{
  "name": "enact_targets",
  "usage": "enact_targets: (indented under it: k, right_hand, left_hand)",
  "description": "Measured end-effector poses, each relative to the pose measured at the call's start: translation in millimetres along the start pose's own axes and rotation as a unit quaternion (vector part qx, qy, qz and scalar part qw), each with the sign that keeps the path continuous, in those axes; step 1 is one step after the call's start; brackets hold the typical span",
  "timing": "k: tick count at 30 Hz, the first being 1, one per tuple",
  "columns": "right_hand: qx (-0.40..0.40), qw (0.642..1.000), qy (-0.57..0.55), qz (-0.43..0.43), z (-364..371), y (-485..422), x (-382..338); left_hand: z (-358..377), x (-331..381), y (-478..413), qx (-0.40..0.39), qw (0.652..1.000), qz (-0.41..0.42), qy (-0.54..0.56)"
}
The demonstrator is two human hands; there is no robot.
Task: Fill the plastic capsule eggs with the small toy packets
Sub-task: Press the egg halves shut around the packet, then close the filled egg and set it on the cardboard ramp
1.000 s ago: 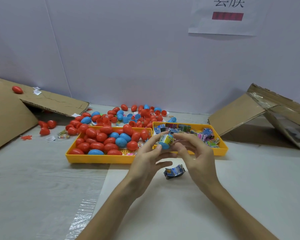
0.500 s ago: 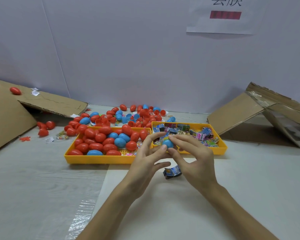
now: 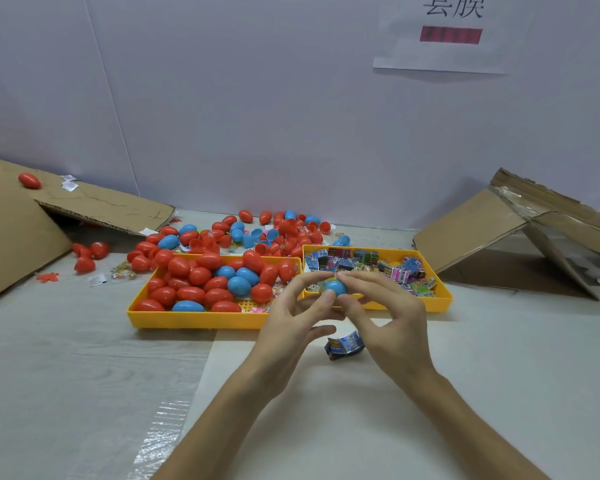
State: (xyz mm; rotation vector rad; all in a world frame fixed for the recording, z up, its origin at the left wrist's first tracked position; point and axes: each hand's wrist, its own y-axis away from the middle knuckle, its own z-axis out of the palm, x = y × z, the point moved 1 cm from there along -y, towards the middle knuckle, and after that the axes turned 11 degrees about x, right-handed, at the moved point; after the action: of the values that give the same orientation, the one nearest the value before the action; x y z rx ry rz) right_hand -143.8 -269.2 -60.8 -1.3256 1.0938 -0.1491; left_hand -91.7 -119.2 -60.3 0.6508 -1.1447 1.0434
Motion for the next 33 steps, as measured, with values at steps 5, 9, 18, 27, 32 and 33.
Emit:
enact_targets:
  k: [5, 9, 18, 27, 32, 33]
  right_hand:
    - [-0.028, 0.953, -0.173, 0.249, -2.3, -7.0, 5.8]
    - [-0.058, 0.921, -0.212, 0.323, -2.8, -10.0, 10.2]
    - [-0.124, 0.894, -0.225, 0.368, -9.8, -12.2, 9.7]
    - [0.020, 0.798, -0.307, 0.518, -25.4, -27.6, 30.5]
    - [0.024, 0.731, -0.282, 0.621, -47.8, -52.7, 50.8]
    - [0.031, 0.727, -0.286, 0.624, -54.0, -64.6, 54.7]
  left_hand:
    - [1.3, -4.7, -1.8, -0.003, 0.996, 0.033, -0.083]
    - [1.9, -3.4, -2.2, 0.023, 0.994, 0.047, -0.095]
    - [-3.1, -1.8, -5.9, 0.081, 0.987, 0.069, -0.123]
    - [1.5, -22.5, 1.0, -0.055, 0.818, 0.241, -0.520]
    - [1.7, -30.8, -1.0, -0.108, 0.781, 0.231, -0.570]
    - [1.0, -30.9, -1.3, -0.106, 0.786, 0.231, -0.564]
